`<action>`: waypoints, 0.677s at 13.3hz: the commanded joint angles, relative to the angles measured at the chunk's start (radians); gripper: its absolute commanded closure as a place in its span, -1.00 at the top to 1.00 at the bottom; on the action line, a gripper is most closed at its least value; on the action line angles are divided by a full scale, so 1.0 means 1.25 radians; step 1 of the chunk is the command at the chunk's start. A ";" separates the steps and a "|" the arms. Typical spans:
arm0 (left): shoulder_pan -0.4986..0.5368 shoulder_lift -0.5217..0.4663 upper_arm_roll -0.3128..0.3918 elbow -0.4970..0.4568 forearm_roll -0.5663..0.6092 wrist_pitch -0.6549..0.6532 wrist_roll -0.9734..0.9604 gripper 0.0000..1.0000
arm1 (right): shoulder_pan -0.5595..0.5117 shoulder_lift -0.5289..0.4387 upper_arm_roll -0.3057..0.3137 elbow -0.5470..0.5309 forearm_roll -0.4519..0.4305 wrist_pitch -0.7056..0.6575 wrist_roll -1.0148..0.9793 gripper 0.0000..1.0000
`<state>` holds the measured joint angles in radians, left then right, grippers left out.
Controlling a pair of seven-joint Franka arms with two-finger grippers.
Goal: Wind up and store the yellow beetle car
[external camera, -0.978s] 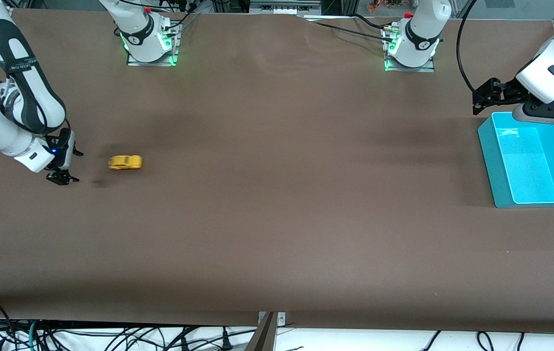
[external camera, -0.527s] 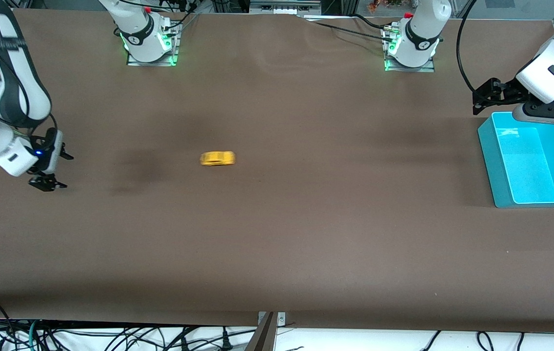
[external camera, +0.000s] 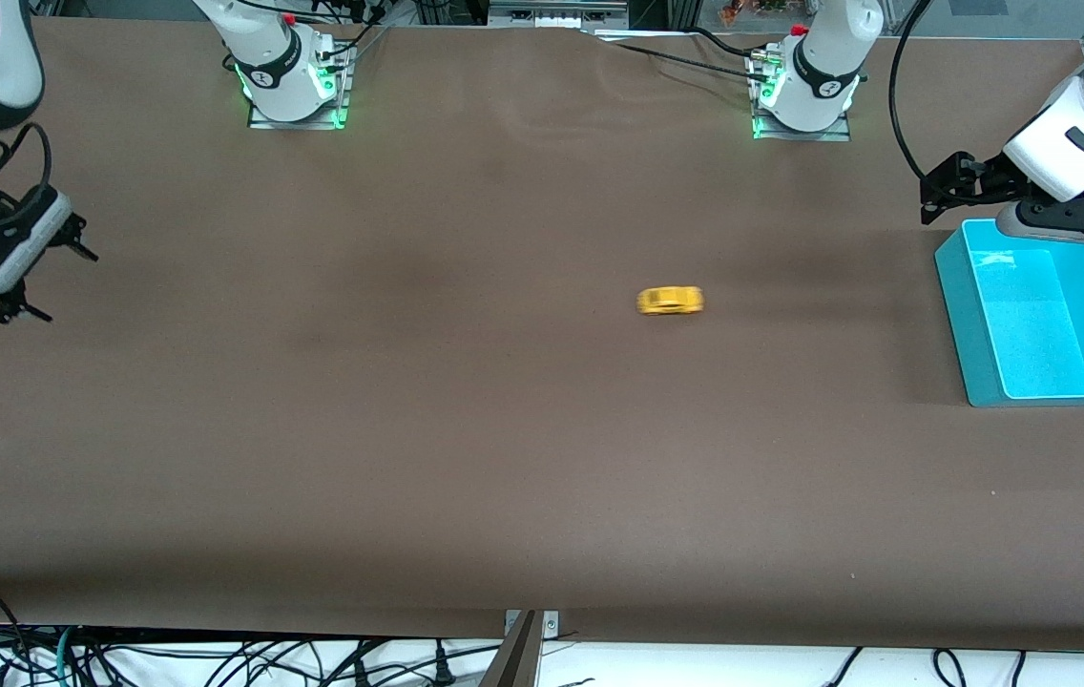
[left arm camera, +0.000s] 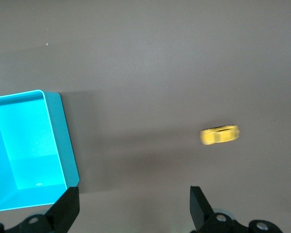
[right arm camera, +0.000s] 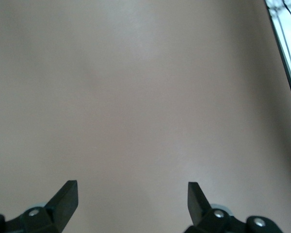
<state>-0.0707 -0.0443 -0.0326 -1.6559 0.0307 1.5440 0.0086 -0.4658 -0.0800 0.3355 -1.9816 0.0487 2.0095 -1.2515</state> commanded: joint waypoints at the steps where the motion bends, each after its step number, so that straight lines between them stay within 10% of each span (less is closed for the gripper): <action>1: -0.002 0.002 0.000 0.013 -0.012 -0.029 0.004 1.00 | 0.015 -0.023 -0.011 0.012 0.010 -0.057 0.182 1.00; 9: -0.001 0.015 -0.005 0.008 -0.014 -0.060 0.027 1.00 | 0.116 -0.030 -0.066 0.045 0.010 -0.164 0.667 1.00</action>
<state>-0.0709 -0.0321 -0.0401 -1.6562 0.0307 1.4867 0.0124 -0.3666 -0.1164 0.2800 -1.9463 0.0488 1.8453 -0.5336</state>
